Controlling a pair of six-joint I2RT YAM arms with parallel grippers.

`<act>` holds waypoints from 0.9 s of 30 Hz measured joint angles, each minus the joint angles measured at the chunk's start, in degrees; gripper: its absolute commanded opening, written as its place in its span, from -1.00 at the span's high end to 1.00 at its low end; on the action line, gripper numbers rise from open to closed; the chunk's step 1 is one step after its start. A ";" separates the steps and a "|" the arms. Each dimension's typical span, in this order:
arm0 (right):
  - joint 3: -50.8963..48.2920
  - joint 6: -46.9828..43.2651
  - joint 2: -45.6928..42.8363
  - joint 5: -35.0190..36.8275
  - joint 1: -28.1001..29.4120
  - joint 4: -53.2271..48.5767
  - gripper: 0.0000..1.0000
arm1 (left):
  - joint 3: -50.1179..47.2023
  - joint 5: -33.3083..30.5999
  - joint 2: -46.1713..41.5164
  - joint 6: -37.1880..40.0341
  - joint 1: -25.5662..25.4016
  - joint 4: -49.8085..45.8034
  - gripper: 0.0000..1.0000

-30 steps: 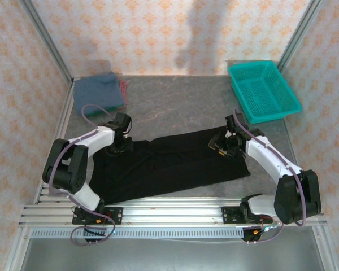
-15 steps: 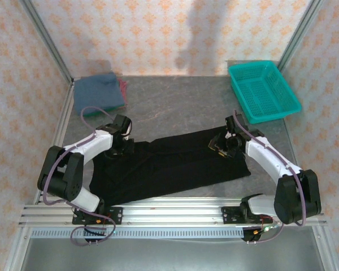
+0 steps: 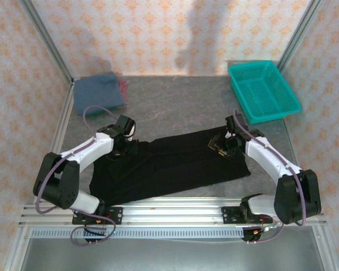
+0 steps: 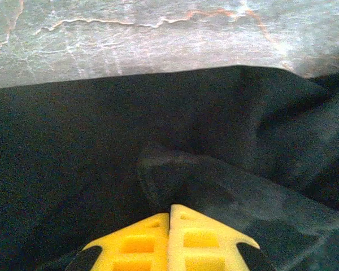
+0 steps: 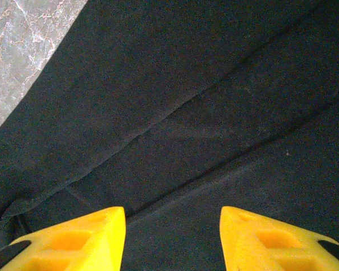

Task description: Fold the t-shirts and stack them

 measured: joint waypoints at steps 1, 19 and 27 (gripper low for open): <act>0.00 0.00 0.00 0.02 0.00 0.02 0.04 | -0.24 0.00 -0.94 -0.17 -0.70 -0.15 1.00; 0.55 1.16 6.64 0.87 0.00 2.08 0.04 | -11.67 2.62 -29.88 -14.47 -26.60 -2.84 0.11; 8.13 1.51 14.03 1.97 0.42 2.71 0.03 | -4.48 -3.91 -34.80 -17.66 -24.09 -8.90 -0.38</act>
